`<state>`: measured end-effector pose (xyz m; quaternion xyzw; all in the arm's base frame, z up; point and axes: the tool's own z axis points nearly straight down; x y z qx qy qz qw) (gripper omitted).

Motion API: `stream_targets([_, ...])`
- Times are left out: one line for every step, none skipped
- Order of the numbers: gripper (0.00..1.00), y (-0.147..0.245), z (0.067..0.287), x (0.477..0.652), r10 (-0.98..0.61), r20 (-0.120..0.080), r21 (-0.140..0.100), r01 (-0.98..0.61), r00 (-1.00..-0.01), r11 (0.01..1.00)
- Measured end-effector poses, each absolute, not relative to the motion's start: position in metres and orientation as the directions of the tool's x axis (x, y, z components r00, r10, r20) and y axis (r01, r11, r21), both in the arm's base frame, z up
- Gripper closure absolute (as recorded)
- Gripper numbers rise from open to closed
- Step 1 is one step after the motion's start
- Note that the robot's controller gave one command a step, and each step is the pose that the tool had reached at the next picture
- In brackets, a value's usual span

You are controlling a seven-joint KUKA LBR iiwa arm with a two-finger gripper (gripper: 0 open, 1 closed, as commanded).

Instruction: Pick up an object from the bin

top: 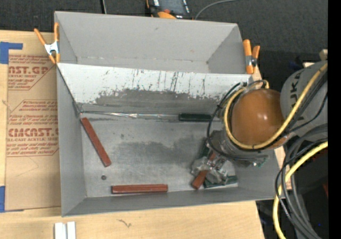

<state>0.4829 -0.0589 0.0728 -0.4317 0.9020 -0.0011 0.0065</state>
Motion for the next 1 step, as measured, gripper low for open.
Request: stream_targets([1.00,-0.0465,0.2433,0.4980,-0.754,-0.007,-0.007,-0.754,-0.657,0.657])
